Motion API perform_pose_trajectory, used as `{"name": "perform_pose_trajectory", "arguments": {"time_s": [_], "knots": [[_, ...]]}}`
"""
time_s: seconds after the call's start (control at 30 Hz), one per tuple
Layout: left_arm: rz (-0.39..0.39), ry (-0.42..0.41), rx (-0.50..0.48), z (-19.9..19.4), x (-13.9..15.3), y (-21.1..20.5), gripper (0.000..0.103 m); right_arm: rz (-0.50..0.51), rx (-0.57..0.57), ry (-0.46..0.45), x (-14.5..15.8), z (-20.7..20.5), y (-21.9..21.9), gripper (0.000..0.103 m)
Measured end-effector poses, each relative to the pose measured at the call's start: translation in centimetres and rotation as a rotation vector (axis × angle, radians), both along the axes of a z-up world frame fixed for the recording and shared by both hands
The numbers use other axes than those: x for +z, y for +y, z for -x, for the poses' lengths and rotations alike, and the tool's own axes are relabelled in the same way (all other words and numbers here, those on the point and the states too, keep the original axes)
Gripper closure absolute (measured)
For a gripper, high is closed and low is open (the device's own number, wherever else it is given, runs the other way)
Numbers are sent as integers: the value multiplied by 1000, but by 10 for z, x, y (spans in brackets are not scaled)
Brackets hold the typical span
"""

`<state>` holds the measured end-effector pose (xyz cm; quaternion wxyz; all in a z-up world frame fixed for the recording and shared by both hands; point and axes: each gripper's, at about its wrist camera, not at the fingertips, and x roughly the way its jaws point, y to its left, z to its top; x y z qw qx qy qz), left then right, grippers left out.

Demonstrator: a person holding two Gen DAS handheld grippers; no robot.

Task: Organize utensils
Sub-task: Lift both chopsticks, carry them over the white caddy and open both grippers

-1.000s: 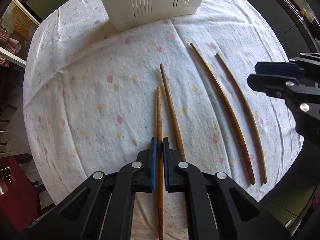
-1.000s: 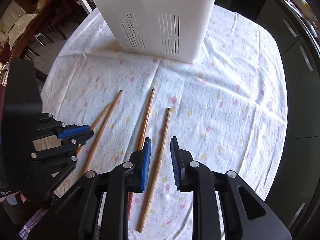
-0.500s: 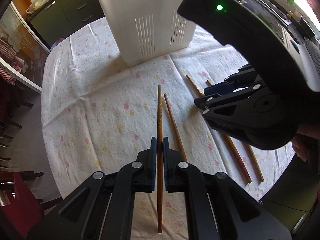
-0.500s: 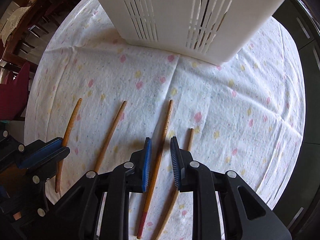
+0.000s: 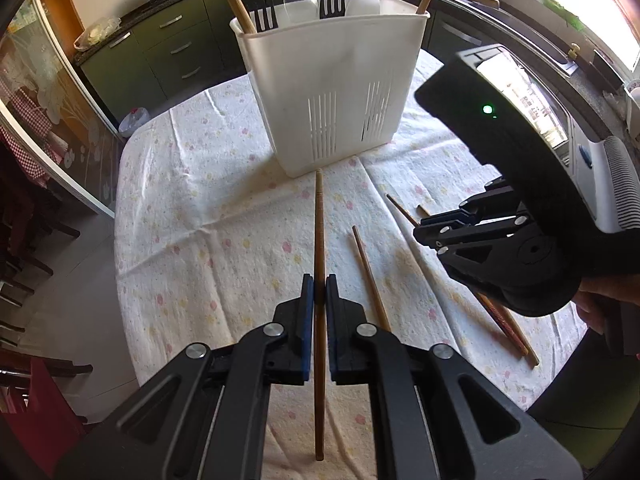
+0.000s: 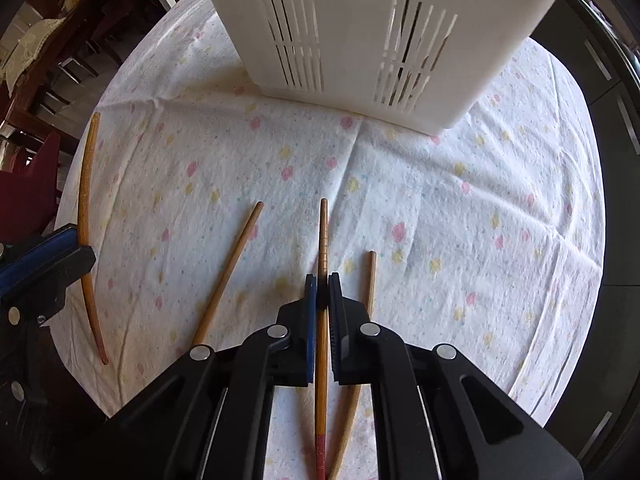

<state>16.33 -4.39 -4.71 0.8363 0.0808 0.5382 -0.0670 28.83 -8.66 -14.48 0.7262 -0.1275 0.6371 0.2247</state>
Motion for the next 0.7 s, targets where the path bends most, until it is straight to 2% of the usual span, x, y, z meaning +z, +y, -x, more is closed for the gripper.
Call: {"name": "perform_pose_trajectory", "arguments": {"time_s": [0.37,0.53,0.7], "knots": [[-18,-113,-19,8,34,-5,97,-200,2,-173,97,42,-46,97],[-18,-153,-25,11,48,-6,97,-250,15,-237,139,60,-43,97],[-27,-211,-36,16,68,-10,97,-298,18,-289,165,67,-46,97]]}}
